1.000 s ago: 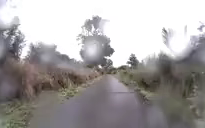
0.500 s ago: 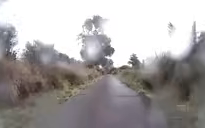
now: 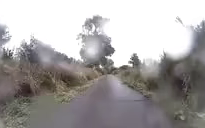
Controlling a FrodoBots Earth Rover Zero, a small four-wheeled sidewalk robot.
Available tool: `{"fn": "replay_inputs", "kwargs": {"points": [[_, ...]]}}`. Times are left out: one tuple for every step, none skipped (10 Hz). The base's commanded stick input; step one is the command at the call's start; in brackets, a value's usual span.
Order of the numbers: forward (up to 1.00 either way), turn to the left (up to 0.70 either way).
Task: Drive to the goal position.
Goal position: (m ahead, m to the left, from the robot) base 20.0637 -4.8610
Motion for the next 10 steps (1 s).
{"fn": "replay_inputs", "kwargs": {"points": [[0.85, 0.0], [0.85, 0.0], [0.85, 0.0], [0.85, 0.0], [0.85, 0.0], [0.85, 0.0], [0.85, 0.0], [0.85, 0.0], [0.85, 0.0], [0.85, 0.0]]}}
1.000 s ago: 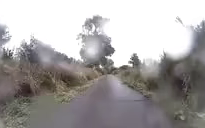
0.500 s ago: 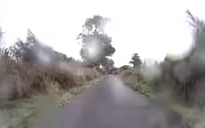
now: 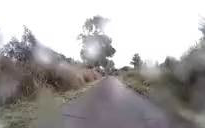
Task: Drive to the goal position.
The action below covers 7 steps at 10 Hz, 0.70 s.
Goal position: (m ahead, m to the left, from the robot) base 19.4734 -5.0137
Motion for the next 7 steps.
{"fn": "replay_inputs", "kwargs": {"points": [[0.85, 0.0], [0.85, 0.0], [0.85, 0.0], [0.85, 0.0], [0.85, 0.0], [0.85, 0.0], [0.85, 0.0]]}}
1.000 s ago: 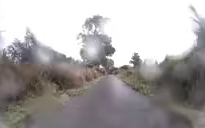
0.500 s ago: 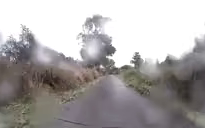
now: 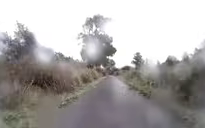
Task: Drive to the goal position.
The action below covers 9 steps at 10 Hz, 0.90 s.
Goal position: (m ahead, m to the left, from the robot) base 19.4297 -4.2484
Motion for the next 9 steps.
{"fn": "replay_inputs", "kwargs": {"points": [[0.85, 0.0], [0.85, 0.0], [0.85, 0.0], [0.85, 0.0], [0.85, 0.0], [0.85, 0.0], [0.85, 0.0], [0.85, 0.0], [0.85, 0.0]]}}
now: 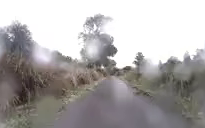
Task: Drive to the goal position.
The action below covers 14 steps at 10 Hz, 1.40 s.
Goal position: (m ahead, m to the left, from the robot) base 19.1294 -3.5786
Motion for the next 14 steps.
{"fn": "replay_inputs", "kwargs": {"points": [[0.85, 0.0], [0.85, 0.0], [0.85, 0.0], [0.85, 0.0], [0.85, 0.0], [0.85, 0.0], [0.85, 0.0], [0.85, 0.0], [0.85, 0.0], [0.85, 0.0], [0.85, 0.0], [0.85, 0.0], [0.85, 0.0], [0.85, 0.0]]}}
